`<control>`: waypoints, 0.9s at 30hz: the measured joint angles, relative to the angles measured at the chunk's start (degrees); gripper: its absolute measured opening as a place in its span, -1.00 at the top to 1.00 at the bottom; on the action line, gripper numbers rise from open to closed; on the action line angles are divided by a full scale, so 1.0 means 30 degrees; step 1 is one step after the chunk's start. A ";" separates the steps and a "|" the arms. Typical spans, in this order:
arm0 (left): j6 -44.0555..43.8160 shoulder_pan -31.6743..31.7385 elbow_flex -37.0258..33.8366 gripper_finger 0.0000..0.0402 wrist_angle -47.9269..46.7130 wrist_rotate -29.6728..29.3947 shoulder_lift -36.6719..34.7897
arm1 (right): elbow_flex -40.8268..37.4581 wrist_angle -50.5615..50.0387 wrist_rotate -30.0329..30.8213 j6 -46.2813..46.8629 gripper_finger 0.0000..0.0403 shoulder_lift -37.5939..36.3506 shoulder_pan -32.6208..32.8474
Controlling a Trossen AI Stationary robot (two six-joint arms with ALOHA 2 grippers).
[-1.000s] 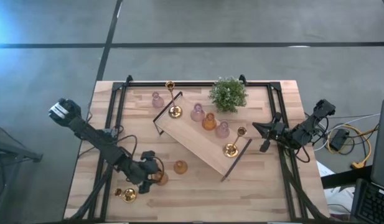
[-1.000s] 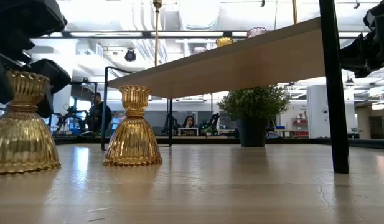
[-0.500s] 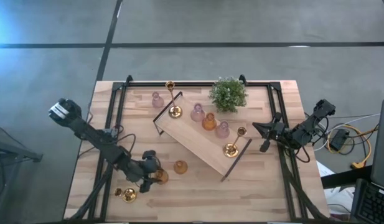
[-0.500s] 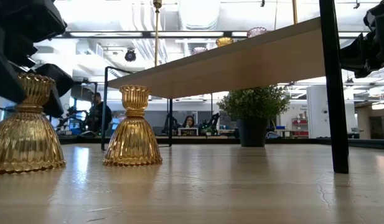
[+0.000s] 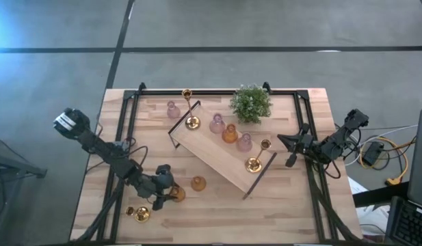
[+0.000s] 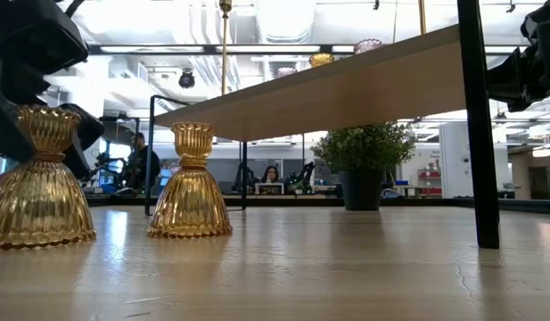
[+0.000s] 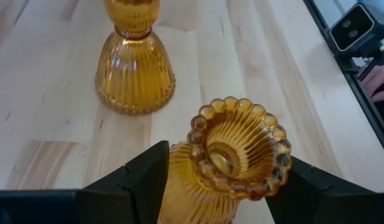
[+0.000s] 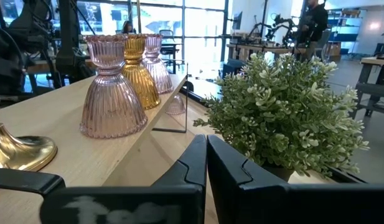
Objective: Pick & Place candle stick holders
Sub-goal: Put the yellow glass candle holder on the shelf
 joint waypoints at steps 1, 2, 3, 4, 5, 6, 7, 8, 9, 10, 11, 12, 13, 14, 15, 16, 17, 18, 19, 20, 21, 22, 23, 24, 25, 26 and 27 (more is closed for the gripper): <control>0.0127 0.0000 0.0000 -0.16 0.0010 0.0000 0.0000 | 0.0000 0.0006 -0.0002 -0.0033 0.96 0.0000 -0.0001; 0.0259 0.0000 0.0000 -0.16 0.0010 0.0000 0.0000 | 0.0000 0.0003 -0.0004 -0.0023 0.96 0.0000 0.0002; 0.0345 0.0000 -0.0002 -0.15 0.0010 0.0002 0.0000 | -0.0005 0.0002 -0.0005 0.0000 0.96 0.0000 -0.0002; 0.0444 0.0000 -0.0007 -0.14 0.0003 0.0007 0.0000 | 0.0000 0.0000 -0.0006 0.0008 0.96 0.0000 -0.0001; 0.0533 0.0000 -0.0007 -0.11 0.0010 0.0000 0.0000 | 0.0000 0.0000 0.0000 -0.0033 0.96 0.0000 0.0005; 0.0642 0.0000 -0.0007 -0.07 0.0037 0.0007 0.0000 | 0.0000 0.0000 0.0000 -0.0033 0.96 0.0000 -0.0002; 0.0792 0.0000 -0.0020 -0.03 0.0088 0.0006 0.0000 | 0.0000 0.0004 -0.0003 -0.0008 0.96 0.0000 0.0001; 0.0946 0.0000 -0.0022 0.03 0.0154 0.0007 0.0000 | -0.0003 0.0004 -0.0007 0.0012 0.96 0.0000 0.0001; 0.1086 0.0000 -0.0022 0.08 0.0232 0.0000 0.0000 | 0.0000 0.0002 0.0000 -0.0013 0.96 0.0000 -0.0002; 0.1226 0.0000 -0.0022 0.15 0.0282 -0.0051 0.0000 | -0.0005 0.0005 -0.0002 -0.0041 0.96 0.0000 0.0003; 0.1388 0.0000 -0.0022 0.21 0.0380 -0.0118 0.0000 | 0.0000 0.0003 -0.0004 -0.0028 0.96 0.0000 -0.0002; 0.1440 0.0000 -0.0022 0.28 0.0426 -0.0219 0.0000 | 0.0000 0.0006 -0.0006 0.0009 0.96 0.0000 0.0001; 0.1539 0.0000 -0.0022 0.34 0.0426 -0.0338 0.0000 | 0.0000 0.0002 -0.0004 0.0006 0.96 0.0000 0.0000; 0.1591 0.0000 -0.0022 0.35 0.0418 -0.0410 0.0000 | 0.0000 0.0002 0.0000 -0.0029 0.96 0.0000 0.0003; 0.1639 0.0000 -0.0022 0.35 0.0410 -0.0460 0.0000 | 0.0000 0.0000 0.0000 -0.0031 0.96 0.0000 0.0000; 0.1699 0.0000 -0.0022 0.35 0.0410 -0.0481 0.0000 | -0.0003 0.0003 -0.0004 -0.0007 0.96 0.0000 0.0004; 0.1739 0.0000 -0.0022 0.35 0.0403 -0.0488 0.0000 | 0.0000 0.0000 -0.0007 0.0002 0.96 0.0000 0.0005; 0.1743 0.0000 -0.0022 0.35 0.0407 -0.0539 0.0000 | 0.0000 0.0007 0.0000 -0.0032 0.96 0.0000 0.0005; 0.1739 0.0000 -0.0022 0.35 0.0398 -0.0654 0.0000 | 0.0000 0.0006 -0.0006 -0.0033 0.96 0.0000 0.0005; 0.1739 0.0000 -0.0022 0.35 0.0405 -0.0766 0.0000 | -0.0007 0.0005 -0.0007 -0.0012 0.96 0.0000 0.0000; 0.1739 0.0000 -0.0029 0.35 0.0428 -0.0822 0.0000 | 0.0000 0.0000 0.0000 0.0014 0.96 0.0000 0.0001; 0.1739 0.0000 -0.0036 0.35 0.0556 -0.0838 0.0001 | 0.0000 0.0003 0.0000 0.0001 0.96 0.0000 0.0002; 0.1733 0.0000 -0.0036 0.35 0.0739 -0.0852 0.0007 | 0.0000 0.0005 -0.0007 -0.0033 0.96 0.0000 0.0003; 0.1726 0.0000 -0.0003 0.35 0.0899 -0.0859 0.0007 | 0.0000 0.0007 -0.0007 -0.0026 0.96 0.0000 0.0005; 0.1731 0.0006 0.0125 0.35 0.1007 -0.0860 -0.0006 | 0.0000 0.0000 -0.0007 0.0001 0.96 0.0000 0.0005; 0.1731 0.0007 0.0295 0.35 0.1108 -0.0860 -0.0037 | -0.0003 0.0004 -0.0001 0.0012 0.96 0.0000 0.0005; 0.1772 0.0007 0.0497 0.35 0.1128 -0.0867 -0.0095 | 0.0000 0.0005 -0.0007 -0.0020 0.96 0.0000 0.0005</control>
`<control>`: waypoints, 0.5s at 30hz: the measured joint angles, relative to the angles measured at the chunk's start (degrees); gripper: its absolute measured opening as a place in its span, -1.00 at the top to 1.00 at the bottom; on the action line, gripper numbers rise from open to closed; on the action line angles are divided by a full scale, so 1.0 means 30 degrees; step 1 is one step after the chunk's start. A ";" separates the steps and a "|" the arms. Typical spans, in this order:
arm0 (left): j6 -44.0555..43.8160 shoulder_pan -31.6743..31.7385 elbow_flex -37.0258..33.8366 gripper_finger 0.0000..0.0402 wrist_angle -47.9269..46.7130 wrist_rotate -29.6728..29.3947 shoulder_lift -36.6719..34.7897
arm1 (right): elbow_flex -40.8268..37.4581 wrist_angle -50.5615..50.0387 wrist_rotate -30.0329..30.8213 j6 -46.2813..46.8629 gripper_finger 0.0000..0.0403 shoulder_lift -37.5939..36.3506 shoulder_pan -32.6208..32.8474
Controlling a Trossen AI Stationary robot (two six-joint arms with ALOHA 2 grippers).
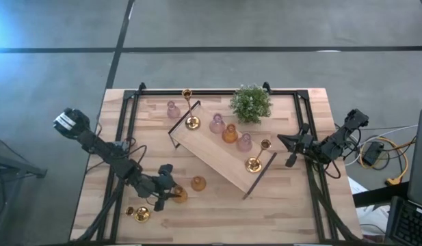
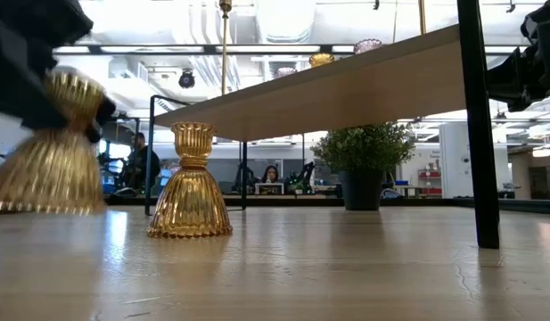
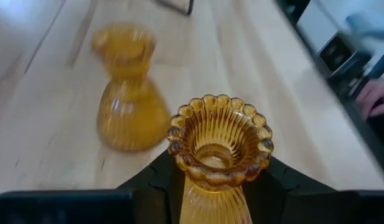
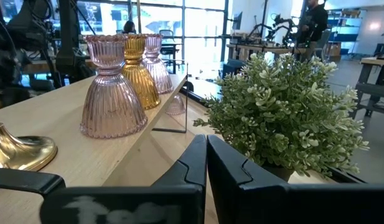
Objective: Pick & Place candle stick holders
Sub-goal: Put the yellow glass candle holder on the shelf
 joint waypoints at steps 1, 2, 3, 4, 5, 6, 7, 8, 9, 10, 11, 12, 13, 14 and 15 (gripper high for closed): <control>0.0103 0.0000 0.0179 0.35 0.0028 0.0003 -0.0094 | -0.0005 -0.0003 0.0007 -0.0013 0.96 0.0000 0.0000; 0.0187 0.0000 0.0365 0.35 0.0002 0.0026 -0.0183 | 0.0000 -0.0002 0.0006 0.0002 0.96 0.0000 0.0000; 0.0236 0.0000 0.0593 0.35 -0.0140 0.0072 -0.0284 | -0.0004 -0.0005 0.0007 0.0030 0.96 0.0000 -0.0007; 0.0243 0.0000 0.0838 0.35 -0.0388 0.0087 -0.0422 | -0.0003 -0.0005 0.0003 0.0011 0.96 0.0000 0.0000; 0.0243 0.0000 0.1121 0.35 -0.0852 0.0087 -0.0629 | -0.0007 0.0002 0.0007 -0.0013 0.96 0.0000 0.0000; 0.0237 0.0000 0.1434 0.35 -0.1332 0.0087 -0.0829 | -0.0007 0.0002 0.0001 -0.0007 0.96 0.0000 0.0000; 0.0215 0.0000 0.1783 0.36 -0.1813 0.0087 -0.1032 | -0.0001 0.0001 0.0001 0.0036 0.96 0.0000 -0.0007; 0.0229 0.0000 0.2157 0.36 -0.2304 0.0075 -0.1250 | 0.0000 -0.0005 0.0000 0.0025 0.96 0.0000 -0.0002; 0.0313 0.0009 0.2517 0.36 -0.2709 -0.0044 -0.1451 | 0.0000 0.0002 0.0007 -0.0011 0.96 0.0000 -0.0007; 0.0573 0.0069 0.2922 0.36 -0.3058 -0.0303 -0.1581 | 0.0000 0.0002 0.0006 -0.0009 0.96 0.0000 -0.0002; 0.0955 0.0141 0.3390 0.36 -0.3363 -0.0585 -0.1663 | -0.0007 -0.0005 0.0005 0.0005 0.96 0.0000 -0.0007; 0.1483 0.0233 0.3870 0.36 -0.3665 -0.0961 -0.1736 | -0.0002 0.0000 0.0000 0.0030 0.96 0.0000 0.0000; 0.2032 0.0389 0.4354 0.36 -0.3975 -0.1355 -0.1786 | -0.0001 0.0002 0.0007 0.0007 0.96 0.0000 -0.0004; 0.2685 0.0595 0.4871 0.36 -0.4266 -0.1591 -0.1798 | -0.0007 0.0002 0.0007 -0.0013 0.96 0.0000 -0.0007; 0.3416 0.0838 0.5441 0.36 -0.4503 -0.1643 -0.1763 | -0.0007 -0.0005 0.0007 0.0001 0.96 0.0000 0.0000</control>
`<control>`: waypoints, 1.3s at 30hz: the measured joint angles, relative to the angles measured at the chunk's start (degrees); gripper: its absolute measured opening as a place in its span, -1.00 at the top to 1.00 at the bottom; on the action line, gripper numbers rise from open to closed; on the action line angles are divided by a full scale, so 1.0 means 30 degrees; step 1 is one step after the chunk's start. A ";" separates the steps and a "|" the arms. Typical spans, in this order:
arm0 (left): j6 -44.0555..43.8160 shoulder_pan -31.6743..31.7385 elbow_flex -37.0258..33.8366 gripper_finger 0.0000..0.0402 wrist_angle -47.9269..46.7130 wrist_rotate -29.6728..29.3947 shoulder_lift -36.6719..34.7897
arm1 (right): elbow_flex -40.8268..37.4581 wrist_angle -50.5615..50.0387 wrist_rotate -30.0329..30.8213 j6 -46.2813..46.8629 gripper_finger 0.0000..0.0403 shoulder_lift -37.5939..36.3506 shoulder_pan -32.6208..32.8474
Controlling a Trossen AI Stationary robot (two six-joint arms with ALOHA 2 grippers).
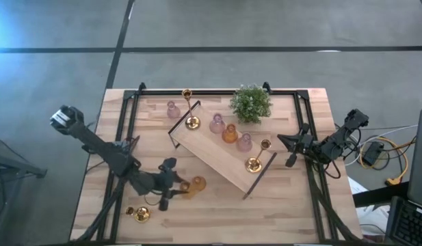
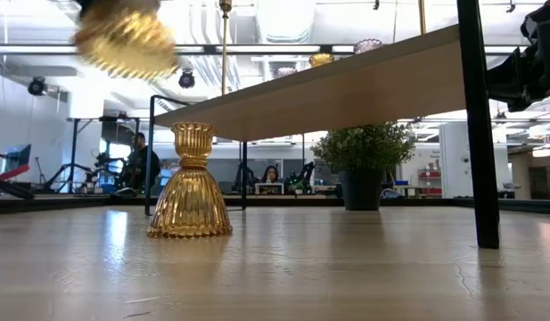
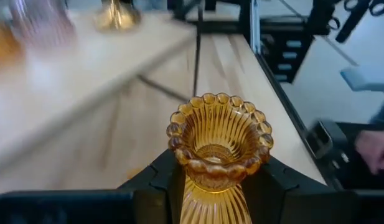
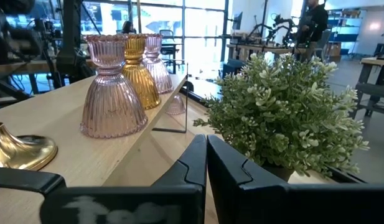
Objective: Pick & Place candle stick holders
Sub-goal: Put the yellow glass candle holder on the shelf
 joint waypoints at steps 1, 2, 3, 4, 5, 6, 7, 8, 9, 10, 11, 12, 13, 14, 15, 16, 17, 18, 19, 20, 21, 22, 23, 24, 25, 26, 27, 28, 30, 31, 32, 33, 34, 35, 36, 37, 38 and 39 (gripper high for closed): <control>0.0658 0.0298 0.0555 0.36 -0.0265 0.0010 0.0041 | 0.0000 0.0002 -0.0004 0.0031 0.96 0.0000 -0.0006; 0.1326 0.0596 0.1115 0.36 -0.0449 0.0004 0.0140 | 0.0000 0.0002 0.0001 0.0011 0.96 0.0000 -0.0007; 0.1971 0.0950 0.1626 0.36 -0.0514 0.0010 0.0240 | 0.0000 0.0005 -0.0007 -0.0020 0.96 0.0000 -0.0002; 0.2616 0.1308 0.2088 0.36 -0.0506 0.0004 0.0353 | 0.0000 0.0001 -0.0001 -0.0003 0.96 0.0000 0.0000; 0.3206 0.1706 0.2537 0.36 -0.0526 0.0004 0.0473 | 0.0003 0.0003 0.0001 0.0030 0.96 0.0000 -0.0007; 0.3698 0.2116 0.2954 0.36 -0.0538 -0.0004 0.0591 | 0.0000 0.0007 -0.0002 0.0033 0.96 0.0000 -0.0007; 0.4054 0.2555 0.3325 0.36 -0.0522 0.0005 0.0710 | 0.0000 -0.0001 -0.0007 -0.0004 0.96 0.0000 0.0000; 0.4272 0.3028 0.3660 0.36 -0.0512 0.0011 0.0837 | 0.0000 0.0004 -0.0002 -0.0014 0.96 0.0000 -0.0007; 0.4318 0.3494 0.3943 0.36 -0.0514 0.0007 0.0971 | 0.0000 0.0000 0.0000 -0.0006 0.96 0.0000 -0.0007; 0.4332 0.3986 0.4185 0.36 -0.0537 0.0012 0.1121 | 0.0000 0.0007 -0.0007 0.0028 0.96 0.0000 0.0000; 0.4361 0.4448 0.4381 0.36 -0.0550 0.0056 0.1269 | 0.0000 0.0007 -0.0007 0.0017 0.96 0.0000 -0.0005; 0.4374 0.4916 0.4575 0.36 -0.0552 0.0261 0.1449 | 0.0000 0.0007 -0.0003 -0.0016 0.96 0.0000 -0.0007; 0.4380 0.5347 0.4744 0.36 -0.0548 0.0576 0.1646 | 0.0000 0.0003 -0.0007 -0.0014 0.96 0.0000 -0.0002; 0.4414 0.5762 0.4902 0.36 -0.0450 0.0966 0.1863 | 0.0000 0.0002 -0.0007 0.0007 0.96 0.0000 -0.0007; 0.4437 0.6083 0.5067 0.36 -0.0230 0.1401 0.2141 | 0.0000 -0.0001 0.0001 0.0033 0.96 0.0000 -0.0007; 0.4468 0.6332 0.5194 0.36 0.0125 0.1788 0.2423 | 0.0000 -0.0001 0.0001 0.0006 0.96 0.0000 -0.0007; 0.4539 0.6552 0.5335 0.36 0.0480 0.2122 0.2756 | 0.0000 -0.0001 -0.0007 -0.0014 0.96 0.0000 0.0000; 0.4622 0.6715 0.5516 0.36 0.0665 0.2336 0.3090 | 0.0000 0.0003 -0.0007 0.0000 0.96 0.0000 -0.0007; 0.4738 0.6840 0.5724 0.36 0.0739 0.2350 0.3435 | 0.0000 0.0006 -0.0006 0.0029 0.96 0.0000 -0.0007; 0.4807 0.6945 0.5960 0.36 0.0759 0.2362 0.3762 | 0.0000 0.0001 -0.0004 0.0016 0.96 0.0000 -0.0003; 0.4828 0.7025 0.6186 0.36 0.0773 0.2366 0.4078 | 0.0000 0.0007 -0.0002 -0.0016 0.96 0.0000 -0.0002; 0.4871 0.7102 0.6421 0.36 0.0797 0.2374 0.4399 | 0.0000 0.0007 0.0001 -0.0014 0.96 0.0000 -0.0005; 0.4922 0.7172 0.6691 0.36 0.0964 0.2438 0.4779 | 0.0000 0.0007 -0.0003 0.0003 0.96 0.0000 -0.0004; 0.4989 0.7244 0.7008 0.36 0.1114 0.2679 0.5128 | 0.0000 0.0007 -0.0007 0.0035 0.96 0.0000 0.0000; 0.5053 0.7268 0.7328 0.36 0.1156 0.2924 0.5472 | 0.0000 -0.0001 -0.0007 0.0024 0.96 0.0000 -0.0007; 0.5162 0.7284 0.7591 0.36 0.1140 0.2969 0.5784 | 0.0000 0.0007 0.0001 -0.0014 0.96 0.0000 -0.0001; 0.5253 0.7296 0.7848 0.36 0.1097 0.3030 0.6092 | 0.0000 0.0000 0.0000 -0.0007 0.96 0.0000 -0.0007; 0.5298 0.7300 0.8092 0.36 0.1095 0.3071 0.6361 | 0.0000 0.0007 -0.0007 0.0019 0.96 0.0000 0.0000; 0.5300 0.7322 0.8469 0.36 0.1085 0.3062 0.6836 | 0.0000 0.0007 -0.0004 0.0001 0.96 0.0000 -0.0007; 0.5300 0.7326 0.8620 0.36 0.1089 0.3056 0.7008 | 0.0000 -0.0001 -0.0007 -0.0014 0.96 0.0000 0.0000; 0.5300 0.7337 0.8727 0.36 0.1089 0.3054 0.7192 | 0.0000 -0.0001 -0.0004 -0.0002 0.96 0.0000 -0.0003; 0.5299 0.7358 0.8836 0.36 0.1089 0.3054 0.7350 | 0.0000 0.0007 0.0001 0.0024 0.96 0.0000 -0.0007; 0.5293 0.7383 0.8890 0.36 0.1103 0.3064 0.7451 | 0.0000 0.0006 -0.0007 0.0027 0.96 0.0000 0.0000; 0.5285 0.7447 0.8911 0.36 0.1089 0.3056 0.7571 | 0.0000 -0.0001 -0.0007 -0.0021 0.96 0.0000 0.0000; 0.5252 0.7510 0.8952 0.36 0.1076 0.3056 0.7652 | 0.0000 0.0007 -0.0006 -0.0015 0.96 0.0000 -0.0007; 0.5235 0.7582 0.8974 0.36 0.1082 0.3056 0.7733 | 0.0000 0.0001 -0.0005 -0.0016 0.96 0.0000 -0.0009; 0.5235 0.7682 0.8976 0.36 0.1082 0.3056 0.7794 | 0.0000 0.0002 -0.0004 0.0021 0.96 0.0000 -0.0007; 0.5227 0.7766 0.8976 0.36 0.1079 0.3056 0.7839 | 0.0000 0.0007 -0.0007 0.0025 0.96 0.0000 -0.0007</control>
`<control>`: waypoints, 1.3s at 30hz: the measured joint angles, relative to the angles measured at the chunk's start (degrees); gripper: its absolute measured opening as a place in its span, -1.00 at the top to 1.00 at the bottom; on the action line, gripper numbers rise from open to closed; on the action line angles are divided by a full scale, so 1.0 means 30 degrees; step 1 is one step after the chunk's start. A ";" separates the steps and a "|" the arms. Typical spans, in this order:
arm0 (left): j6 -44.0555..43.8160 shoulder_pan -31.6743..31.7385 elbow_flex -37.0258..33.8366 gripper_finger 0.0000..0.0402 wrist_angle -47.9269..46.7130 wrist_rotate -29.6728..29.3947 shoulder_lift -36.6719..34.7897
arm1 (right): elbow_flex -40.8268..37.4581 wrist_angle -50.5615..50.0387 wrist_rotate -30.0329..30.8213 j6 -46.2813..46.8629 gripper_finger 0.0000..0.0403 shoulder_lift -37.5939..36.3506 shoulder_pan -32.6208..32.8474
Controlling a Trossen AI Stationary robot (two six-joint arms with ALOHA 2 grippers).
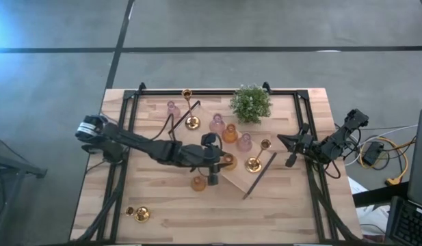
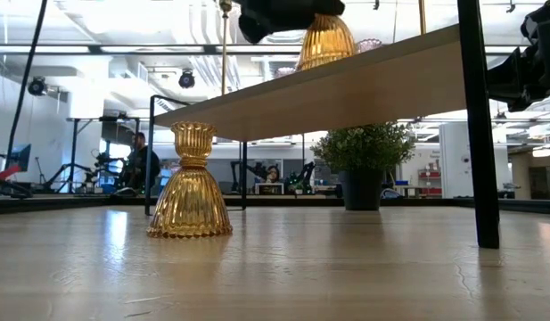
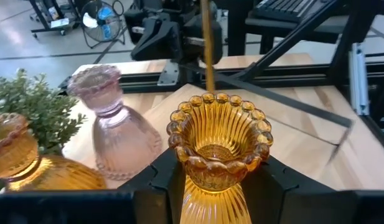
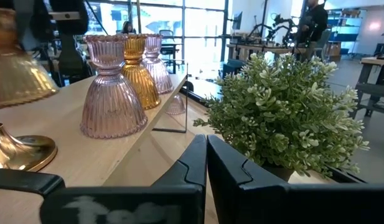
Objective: Pick & Place candle stick holders
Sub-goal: Put the yellow glass candle holder on the shelf
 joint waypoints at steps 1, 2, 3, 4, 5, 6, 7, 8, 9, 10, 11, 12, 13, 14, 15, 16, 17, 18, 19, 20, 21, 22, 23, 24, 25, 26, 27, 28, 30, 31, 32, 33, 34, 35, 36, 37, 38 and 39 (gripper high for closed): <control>-0.0006 0.0095 -0.0012 0.36 -0.0001 -0.0003 0.0032 | 0.0000 -0.0002 0.0002 -0.0033 0.96 0.0000 0.0000; -0.0007 0.0199 -0.0033 0.36 0.0003 -0.0009 0.0070 | 0.0000 -0.0002 0.0001 -0.0041 0.96 0.0000 0.0007; -0.0039 0.0292 -0.0058 0.36 -0.0005 -0.0020 0.0095 | 0.0000 0.0000 0.0005 -0.0025 0.96 0.0000 0.0000; -0.0129 0.0381 -0.0066 0.36 -0.0007 -0.0028 0.0135 | 0.0000 -0.0002 0.0000 0.0010 0.96 0.0000 0.0007; -0.0153 0.0462 -0.0066 0.36 -0.0004 -0.0022 0.0193 | 0.0000 -0.0003 0.0004 -0.0003 0.96 0.0000 0.0006; -0.0167 0.0530 -0.0073 0.36 -0.0004 -0.0022 0.0251 | 0.0000 -0.0003 0.0000 -0.0039 0.96 0.0000 0.0007; -0.0180 0.0620 -0.0073 0.36 -0.0004 -0.0016 0.0342 | 0.0000 0.0000 0.0007 -0.0039 0.96 0.0000 0.0000; -0.0192 0.0653 -0.0073 0.36 -0.0004 -0.0010 0.0416 | 0.0000 -0.0006 0.0006 -0.0032 0.96 0.0000 0.0007; -0.0206 0.0693 -0.0078 0.36 -0.0015 0.0007 0.0472 | 0.0000 -0.0001 0.0007 0.0009 0.96 0.0000 0.0001; -0.0276 0.0721 -0.0102 0.36 -0.0018 0.0015 0.0505 | 0.0000 -0.0005 0.0002 -0.0005 0.96 0.0000 0.0005; -0.0331 0.0737 -0.0129 0.36 -0.0039 0.0016 0.0518 | 0.0000 -0.0003 0.0000 -0.0039 0.96 0.0000 0.0004; -0.0384 0.0737 -0.0153 0.36 -0.0042 0.0039 0.0518 | 0.0000 0.0000 0.0002 -0.0030 0.96 0.0000 0.0004; -0.0496 0.0737 -0.0153 0.36 -0.0069 0.0090 0.0518 | 0.0000 -0.0007 0.0005 0.0000 0.96 0.0000 0.0002; -0.0517 0.0737 -0.0153 0.36 -0.0077 0.0146 0.0518 | 0.0000 0.0000 0.0000 0.0003 0.96 0.0000 0.0007; -0.0524 0.0737 -0.0153 0.36 -0.0098 0.0146 0.0518 | 0.0000 0.0000 0.0001 -0.0039 0.96 0.0000 0.0007; -0.0557 0.0737 -0.0153 0.36 -0.0112 0.0153 0.0518 | 0.0000 0.0000 0.0007 -0.0039 0.96 0.0000 0.0000; -0.0702 0.0737 -0.0153 0.36 -0.0133 0.0199 0.0518 | 0.0000 -0.0007 0.0000 -0.0013 0.96 0.0000 0.0007; -0.0913 0.0742 -0.0153 0.37 -0.0147 0.0319 0.0518 | 0.0000 0.0000 0.0000 -0.0001 0.96 0.0000 0.0007; -0.1111 0.0744 -0.0153 0.37 -0.0166 0.0361 0.0518 | 0.0000 -0.0002 0.0007 -0.0028 0.96 0.0000 0.0000; -0.1203 0.0746 -0.0153 0.37 -0.0210 0.0403 0.0518 | 0.0000 0.0000 0.0000 -0.0039 0.96 0.0000 0.0007; -0.1311 0.0744 -0.0157 0.37 -0.0286 0.0439 0.0518 | 0.0000 -0.0005 0.0004 -0.0021 0.96 0.0000 0.0007; -0.1416 0.0744 -0.0160 0.37 -0.0337 0.0460 0.0510 | 0.0000 0.0000 0.0004 0.0009 0.96 0.0000 0.0000; -0.1568 0.0742 -0.0160 0.37 -0.0372 0.0490 0.0510 | 0.0000 -0.0007 0.0000 -0.0010 0.96 0.0000 0.0007; -0.1655 0.0737 -0.0160 0.37 -0.0426 0.0495 0.0510 | 0.0000 -0.0002 0.0004 -0.0042 0.96 0.0000 0.0007; -0.1780 0.0737 -0.0160 0.37 -0.0500 0.0503 0.0509 | 0.0000 0.0000 0.0005 -0.0037 0.96 0.0000 0.0007; -0.1953 0.0737 -0.0160 0.37 -0.0572 0.0503 0.0496 | 0.0000 0.0000 0.0005 -0.0006 0.96 0.0000 0.0007; -0.2153 0.0737 -0.0160 0.37 -0.0646 0.0511 0.0489 | 0.0000 -0.0003 0.0004 0.0003 0.96 0.0000 0.0006; -0.2274 0.0737 -0.0160 0.37 -0.0674 0.0547 0.0488 | 0.0000 0.0000 0.0007 -0.0038 0.96 0.0000 0.0007; -0.2421 0.0729 -0.0160 0.37 -0.0717 0.0691 0.0481 | 0.0000 -0.0004 0.0003 -0.0017 0.96 0.0000 0.0007; -0.2468 0.0711 -0.0160 0.37 -0.0718 0.0805 0.0481 | 0.0000 -0.0003 0.0005 0.0007 0.96 0.0000 0.0004; -0.2501 0.0693 -0.0160 0.37 -0.0718 0.0903 0.0481 | 0.0000 0.0000 0.0005 -0.0012 0.96 0.0000 0.0007; -0.2506 0.0665 -0.0160 0.37 -0.0730 0.0937 0.0481 | 0.0000 -0.0003 0.0005 -0.0039 0.96 0.0000 0.0005; -0.2495 0.0657 -0.0160 0.37 -0.0732 0.0962 0.0481 | 0.0000 0.0000 0.0003 -0.0027 0.96 0.0000 0.0007; -0.2492 0.0657 -0.0160 0.37 -0.0743 0.0989 0.0481 | 0.0000 0.0000 0.0002 0.0001 0.96 0.0000 0.0005; -0.2501 0.0658 -0.0160 0.37 -0.0750 0.1009 0.0481 | 0.0000 -0.0002 0.0007 -0.0008 0.96 0.0000 0.0005; -0.2514 0.0664 -0.0160 0.37 -0.0777 0.1020 0.0481 | 0.0000 0.0000 0.0006 -0.0039 0.96 0.0000 0.0007; -0.2528 0.0664 -0.0160 0.37 -0.0798 0.1013 0.0474 | 0.0000 0.0000 0.0003 -0.0031 0.96 0.0000 0.0006; -0.2542 0.0657 -0.0160 0.37 -0.0798 0.1019 0.0480 | 0.0000 0.0000 0.0000 0.0005 0.96 0.0000 0.0007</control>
